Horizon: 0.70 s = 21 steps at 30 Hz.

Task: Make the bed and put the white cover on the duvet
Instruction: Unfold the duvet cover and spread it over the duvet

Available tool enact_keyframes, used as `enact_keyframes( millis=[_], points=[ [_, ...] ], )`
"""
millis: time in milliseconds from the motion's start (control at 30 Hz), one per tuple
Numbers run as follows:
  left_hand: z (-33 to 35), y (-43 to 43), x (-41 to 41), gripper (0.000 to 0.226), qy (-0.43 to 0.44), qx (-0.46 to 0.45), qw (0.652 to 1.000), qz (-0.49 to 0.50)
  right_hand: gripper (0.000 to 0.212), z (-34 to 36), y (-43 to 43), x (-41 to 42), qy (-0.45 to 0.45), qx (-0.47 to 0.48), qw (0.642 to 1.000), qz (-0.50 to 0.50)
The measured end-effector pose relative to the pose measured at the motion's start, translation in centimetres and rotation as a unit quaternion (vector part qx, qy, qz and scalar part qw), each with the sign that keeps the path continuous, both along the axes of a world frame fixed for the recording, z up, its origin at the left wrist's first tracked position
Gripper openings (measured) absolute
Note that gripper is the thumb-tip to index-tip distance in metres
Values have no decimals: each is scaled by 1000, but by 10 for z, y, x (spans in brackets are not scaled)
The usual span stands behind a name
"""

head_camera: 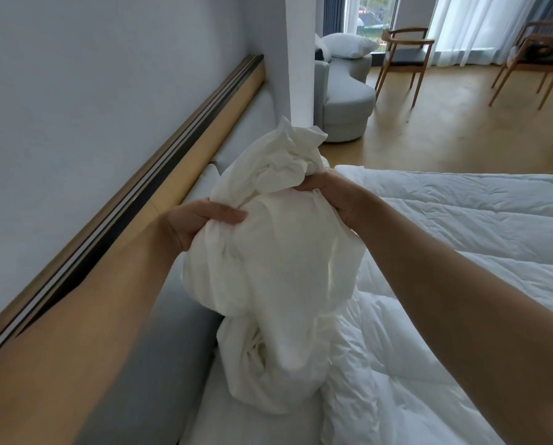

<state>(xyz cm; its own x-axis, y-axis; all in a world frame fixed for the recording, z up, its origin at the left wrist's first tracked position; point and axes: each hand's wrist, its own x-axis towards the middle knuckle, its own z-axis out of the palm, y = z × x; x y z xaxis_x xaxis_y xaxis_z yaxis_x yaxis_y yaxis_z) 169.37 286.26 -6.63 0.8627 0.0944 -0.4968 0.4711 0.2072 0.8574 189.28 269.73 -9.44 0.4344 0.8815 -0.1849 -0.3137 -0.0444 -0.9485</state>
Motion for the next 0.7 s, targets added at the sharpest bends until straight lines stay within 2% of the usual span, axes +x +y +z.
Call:
enact_keyframes(
  millis=[100,167,267,300,367,433,467,567,700],
  points=[
    [3,7,0,89,-20,9,1000,14,56,-1,-5,5,-4,-20,1000,19],
    [2,16,1,93,-37,29,998,31,68,-3,-9,7,0,-46,997,57],
    [0,25,6,64,-75,38,995,59,96,-5,-19,9,13,-129,971,199],
    [0,26,7,62,-82,41,994,64,96,-4,-22,7,-6,-156,954,255],
    [-1,24,10,67,-91,53,992,65,75,0,-25,-3,-63,-204,919,331],
    [-2,20,12,60,-99,63,991,68,48,6,-27,-19,-100,-238,910,323],
    [-2,19,13,56,-104,65,989,81,45,5,-26,-23,-104,-239,915,308],
    [-3,20,13,44,-113,41,988,98,47,-7,-21,-27,-46,-167,944,279],
    [4,17,3,27,-67,33,995,59,45,-18,-19,-22,31,-83,976,198]
  ],
)
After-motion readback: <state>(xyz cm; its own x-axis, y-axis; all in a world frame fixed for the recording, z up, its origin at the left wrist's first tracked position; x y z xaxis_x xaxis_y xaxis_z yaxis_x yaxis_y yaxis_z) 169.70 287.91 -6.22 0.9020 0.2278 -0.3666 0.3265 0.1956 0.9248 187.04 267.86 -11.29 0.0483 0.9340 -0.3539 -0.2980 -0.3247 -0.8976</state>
